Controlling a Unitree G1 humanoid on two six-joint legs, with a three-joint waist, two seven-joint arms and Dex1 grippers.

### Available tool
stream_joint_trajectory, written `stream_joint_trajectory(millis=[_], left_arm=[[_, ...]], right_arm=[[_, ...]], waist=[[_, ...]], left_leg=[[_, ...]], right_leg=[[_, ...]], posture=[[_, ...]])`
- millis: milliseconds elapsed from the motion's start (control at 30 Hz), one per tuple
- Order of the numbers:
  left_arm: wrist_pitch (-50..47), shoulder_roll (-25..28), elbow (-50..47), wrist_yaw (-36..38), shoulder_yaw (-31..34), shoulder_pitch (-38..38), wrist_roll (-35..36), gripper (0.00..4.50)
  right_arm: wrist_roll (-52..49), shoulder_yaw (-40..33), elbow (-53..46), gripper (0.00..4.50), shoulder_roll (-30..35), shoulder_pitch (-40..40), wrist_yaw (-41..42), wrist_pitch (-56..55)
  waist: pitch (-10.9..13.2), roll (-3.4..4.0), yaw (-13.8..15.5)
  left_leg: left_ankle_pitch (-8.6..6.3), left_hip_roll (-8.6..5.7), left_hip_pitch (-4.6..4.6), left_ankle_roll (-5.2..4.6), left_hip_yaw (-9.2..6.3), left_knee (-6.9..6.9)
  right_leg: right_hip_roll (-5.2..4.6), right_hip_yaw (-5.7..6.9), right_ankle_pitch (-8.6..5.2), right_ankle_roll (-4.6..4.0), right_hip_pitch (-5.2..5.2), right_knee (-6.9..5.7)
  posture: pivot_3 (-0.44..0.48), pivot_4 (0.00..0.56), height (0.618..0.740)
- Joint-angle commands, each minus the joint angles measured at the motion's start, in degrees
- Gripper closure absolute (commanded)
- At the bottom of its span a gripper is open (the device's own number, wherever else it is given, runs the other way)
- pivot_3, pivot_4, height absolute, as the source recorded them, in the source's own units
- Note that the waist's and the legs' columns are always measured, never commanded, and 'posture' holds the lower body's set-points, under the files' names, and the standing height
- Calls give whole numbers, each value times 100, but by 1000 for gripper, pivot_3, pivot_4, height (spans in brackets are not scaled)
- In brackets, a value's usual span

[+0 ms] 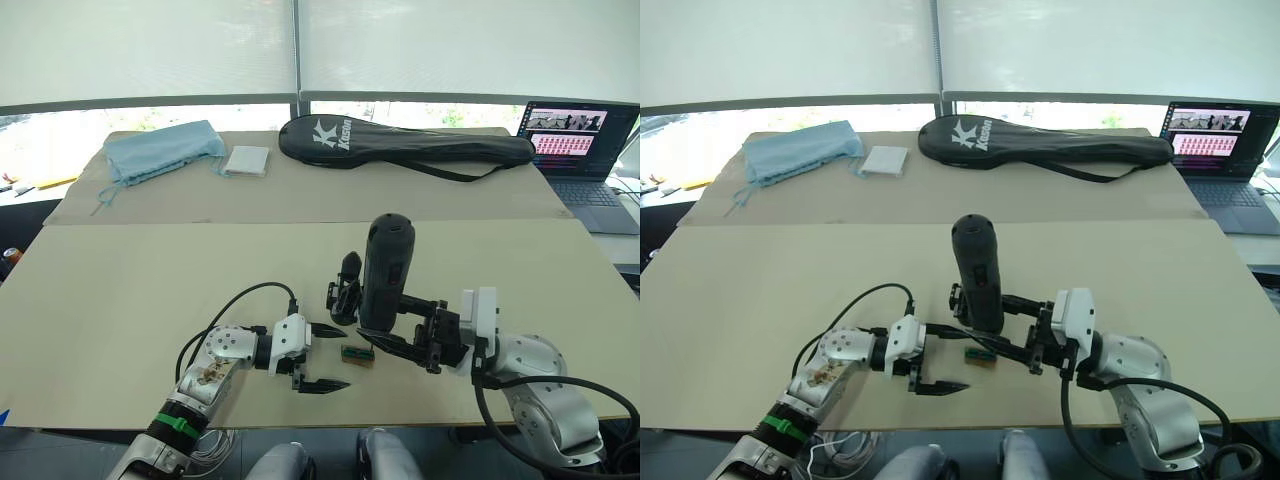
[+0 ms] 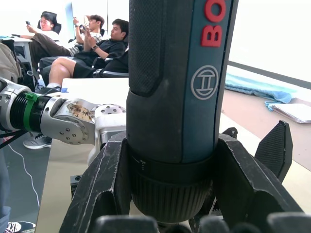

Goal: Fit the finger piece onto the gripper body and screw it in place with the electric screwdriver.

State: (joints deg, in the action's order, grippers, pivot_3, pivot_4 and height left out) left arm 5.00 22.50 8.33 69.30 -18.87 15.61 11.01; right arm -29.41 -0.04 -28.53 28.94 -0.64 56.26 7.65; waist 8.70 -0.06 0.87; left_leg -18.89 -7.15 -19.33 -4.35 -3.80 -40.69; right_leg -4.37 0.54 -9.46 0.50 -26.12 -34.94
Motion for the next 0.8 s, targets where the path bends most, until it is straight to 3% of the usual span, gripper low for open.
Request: stream_joint_trajectory(millis=[33, 800], left_arm=[[-57, 26, 2, -3, -94, -100, -52, 0], [-97, 13, -35, 2, -114, -94, -43, 0]], right_arm=[[-65, -29, -101, 2574, -23, -2, 31, -267], [14, 77, -30, 2574, -41, 49, -27, -377]], waist=[[0, 0, 0], [0, 0, 0]], left_leg=[[0, 0, 0, 0, 0, 0], [0, 0, 1, 0, 0, 0]], right_leg=[[0, 0, 0, 0, 0, 0], [0, 0, 0, 0, 1, 0]], posture=[[0, 150, 740], [0, 150, 740]])
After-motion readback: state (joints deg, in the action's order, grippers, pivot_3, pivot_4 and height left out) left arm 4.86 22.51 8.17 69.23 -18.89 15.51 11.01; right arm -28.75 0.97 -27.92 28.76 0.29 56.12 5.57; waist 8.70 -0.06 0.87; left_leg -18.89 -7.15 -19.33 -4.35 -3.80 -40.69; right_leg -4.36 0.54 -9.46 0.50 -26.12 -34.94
